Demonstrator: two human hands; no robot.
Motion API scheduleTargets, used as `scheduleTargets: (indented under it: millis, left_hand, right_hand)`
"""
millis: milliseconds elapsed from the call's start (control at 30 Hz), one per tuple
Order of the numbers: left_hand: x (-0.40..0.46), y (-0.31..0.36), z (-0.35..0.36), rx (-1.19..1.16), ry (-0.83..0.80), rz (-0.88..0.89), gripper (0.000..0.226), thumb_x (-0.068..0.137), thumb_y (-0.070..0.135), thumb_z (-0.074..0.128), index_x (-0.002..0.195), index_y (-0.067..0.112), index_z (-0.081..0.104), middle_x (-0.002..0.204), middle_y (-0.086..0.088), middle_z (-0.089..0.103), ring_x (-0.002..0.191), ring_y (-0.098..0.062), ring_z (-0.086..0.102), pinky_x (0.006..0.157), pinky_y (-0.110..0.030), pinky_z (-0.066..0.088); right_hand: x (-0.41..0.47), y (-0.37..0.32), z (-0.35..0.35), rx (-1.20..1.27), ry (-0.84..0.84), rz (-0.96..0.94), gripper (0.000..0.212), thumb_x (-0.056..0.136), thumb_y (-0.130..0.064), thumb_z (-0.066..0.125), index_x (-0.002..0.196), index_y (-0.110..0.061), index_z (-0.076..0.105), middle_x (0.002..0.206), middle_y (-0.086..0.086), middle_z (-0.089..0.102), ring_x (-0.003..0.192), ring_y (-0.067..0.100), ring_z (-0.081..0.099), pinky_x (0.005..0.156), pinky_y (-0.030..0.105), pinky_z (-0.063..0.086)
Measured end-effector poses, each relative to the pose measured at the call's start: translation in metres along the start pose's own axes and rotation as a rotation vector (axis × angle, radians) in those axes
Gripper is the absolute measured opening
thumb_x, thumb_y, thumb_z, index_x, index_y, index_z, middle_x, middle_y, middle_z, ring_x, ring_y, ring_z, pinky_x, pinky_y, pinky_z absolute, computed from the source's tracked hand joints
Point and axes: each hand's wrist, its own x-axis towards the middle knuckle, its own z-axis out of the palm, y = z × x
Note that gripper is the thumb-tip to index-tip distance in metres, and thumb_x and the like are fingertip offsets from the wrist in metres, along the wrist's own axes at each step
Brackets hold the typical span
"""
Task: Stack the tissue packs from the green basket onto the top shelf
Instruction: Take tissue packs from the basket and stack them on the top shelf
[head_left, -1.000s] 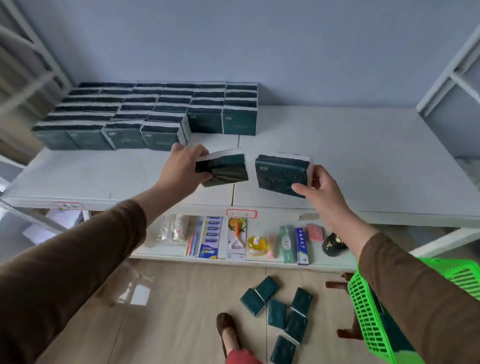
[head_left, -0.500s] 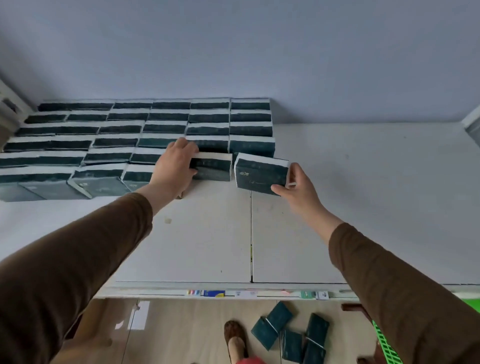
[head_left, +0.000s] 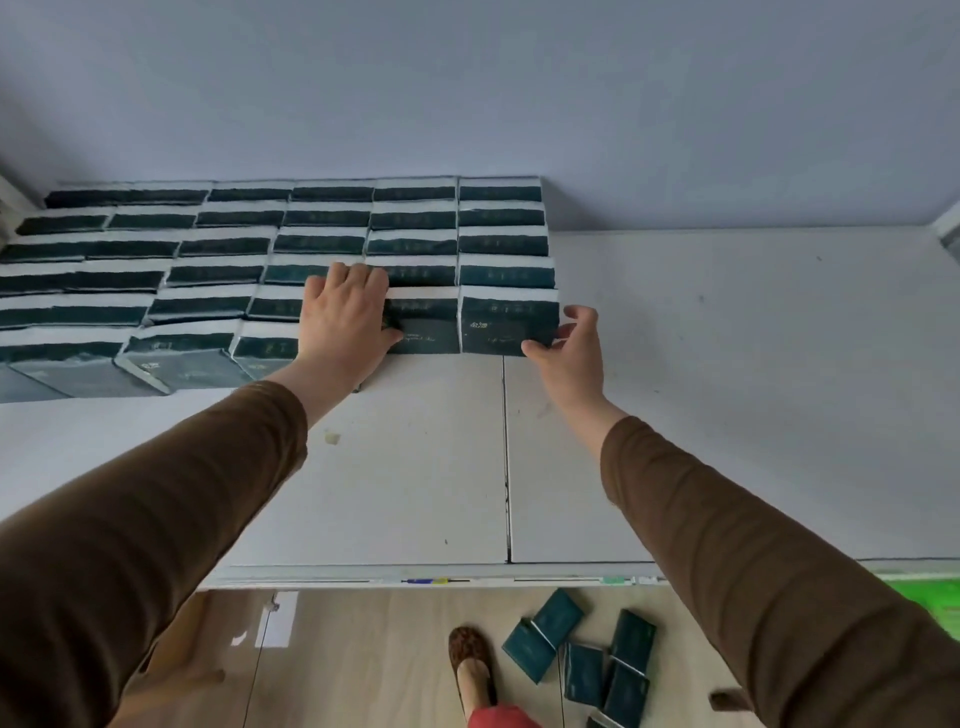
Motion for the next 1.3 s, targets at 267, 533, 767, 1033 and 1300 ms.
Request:
scheduleTargets:
  millis: [267,533,767,1033,1300]
  left_hand:
    - [-0.097,0.063,-0.029,-0.153,0.018,0.061,0.053,0.086,0.042,0.067,0.130,0.019,0.050,0.126,-0.004,0.054,0.119,-0.029,0.046,0.102,-0.046,0.039]
    - [-0.255,0.204,-0.049,-0.364,0.025,0.218,0.039,0.086,0.035,0.068,0.120,0.021,0.058,0.119,-0.001,0.059,0.110,-0.026,0.052,0.090,-0.042,0.045]
    - [-0.347,0.339,-0.033,-0.496,-0.207,0.288,0.039,0.086,0.032,0.069,0.121,0.020,0.060,0.119,-0.002,0.060,0.112,-0.027,0.053,0.090,-0.044,0.047]
    - [-0.367,0.521,0.011,-0.537,-0.476,0.413,0.036,0.088,0.028,0.063,0.124,0.024,0.058,0.127,0.002,0.055,0.120,-0.022,0.049,0.099,-0.037,0.042]
    - [-0.318,0.693,0.104,-0.413,-0.629,0.591,0.043,0.087,0.028,0.063,0.128,0.021,0.054,0.127,0.000,0.054,0.119,-0.023,0.049,0.100,-0.037,0.039]
  right_hand:
    - [-0.110,0.026,-0.089,-0.244,-0.080,-0.148,0.037,0.091,-0.026,0.069,0.123,-0.019,0.053,0.122,-0.003,0.054,0.102,0.011,0.055,0.072,0.010,0.039]
    - [-0.285,0.104,-0.215,-0.415,-0.061,-0.185,0.024,0.091,-0.024,0.063,0.115,-0.023,0.059,0.116,-0.007,0.057,0.112,0.014,0.051,0.089,0.030,0.043]
    - [-0.384,0.197,-0.330,-0.558,-0.121,0.035,0.022,0.089,-0.020,0.066,0.111,-0.018,0.063,0.111,0.000,0.060,0.109,0.019,0.052,0.085,0.025,0.038]
    - [-0.387,0.321,-0.455,-0.541,-0.144,0.333,0.027,0.093,-0.020,0.064,0.119,-0.014,0.060,0.118,0.002,0.061,0.112,0.020,0.056,0.094,0.035,0.046]
    - [-0.323,0.473,-0.502,-0.513,-0.391,0.585,0.050,0.091,-0.026,0.063,0.136,-0.008,0.051,0.132,0.011,0.059,0.122,0.026,0.057,0.096,0.033,0.045]
